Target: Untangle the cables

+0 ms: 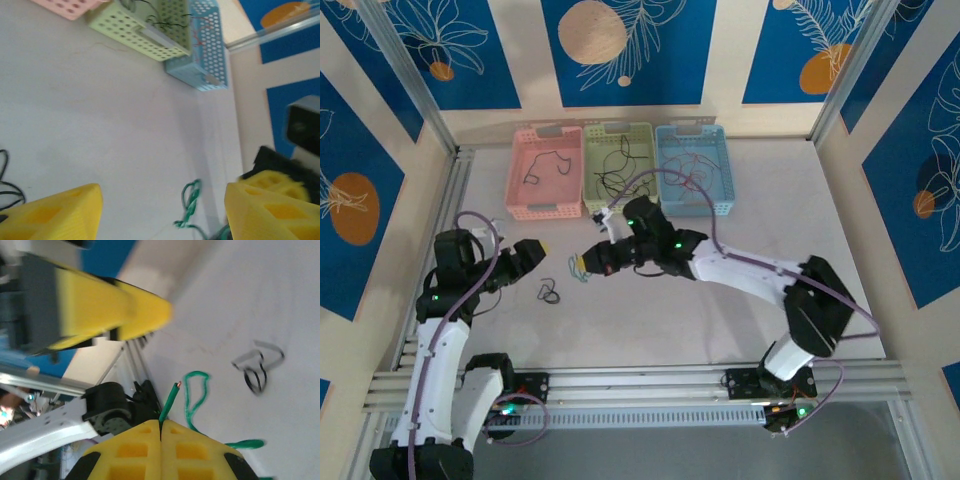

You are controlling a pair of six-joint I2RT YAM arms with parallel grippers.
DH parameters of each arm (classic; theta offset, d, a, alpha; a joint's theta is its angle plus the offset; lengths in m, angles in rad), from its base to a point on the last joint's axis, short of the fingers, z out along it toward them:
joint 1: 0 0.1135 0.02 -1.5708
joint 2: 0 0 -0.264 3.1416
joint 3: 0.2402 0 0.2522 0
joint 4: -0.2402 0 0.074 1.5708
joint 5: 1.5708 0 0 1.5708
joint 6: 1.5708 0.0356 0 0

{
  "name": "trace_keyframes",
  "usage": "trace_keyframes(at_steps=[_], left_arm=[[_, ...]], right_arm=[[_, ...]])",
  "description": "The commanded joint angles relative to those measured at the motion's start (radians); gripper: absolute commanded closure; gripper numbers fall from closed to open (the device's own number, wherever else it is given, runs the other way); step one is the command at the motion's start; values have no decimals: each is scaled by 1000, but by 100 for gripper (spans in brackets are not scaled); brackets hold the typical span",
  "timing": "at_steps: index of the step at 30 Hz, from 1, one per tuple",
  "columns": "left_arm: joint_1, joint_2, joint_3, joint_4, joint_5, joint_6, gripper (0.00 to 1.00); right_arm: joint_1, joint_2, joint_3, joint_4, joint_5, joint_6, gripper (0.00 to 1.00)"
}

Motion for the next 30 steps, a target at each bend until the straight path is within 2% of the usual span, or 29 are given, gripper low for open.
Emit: trace_keyframes(at_steps=[1, 5, 7, 13, 18, 24, 30], left_arm=[[-4, -15, 95, -54, 133, 34, 34], [-4, -17, 191, -172, 180, 99, 33], [-5, -20, 205, -177, 224, 90, 32], [-19, -30, 159, -54, 288, -20, 33], [-45, -27, 95, 99, 305, -139, 33], [-130, -16, 44, 225, 260, -235, 35], [-281, 44, 21, 320, 175, -267, 35]], right_arm=[[-5, -56, -60, 71, -140, -275, 100], [-19, -127, -116, 120, -224, -405, 100], [-29, -160, -150, 169, -270, -455, 100], [-39, -217, -185, 214, -352, -609, 100], [-47, -223, -171, 242, -320, -653, 100], [-49, -220, -149, 274, -346, -657, 100], [-52, -228, -160, 310, -428, -642, 100]])
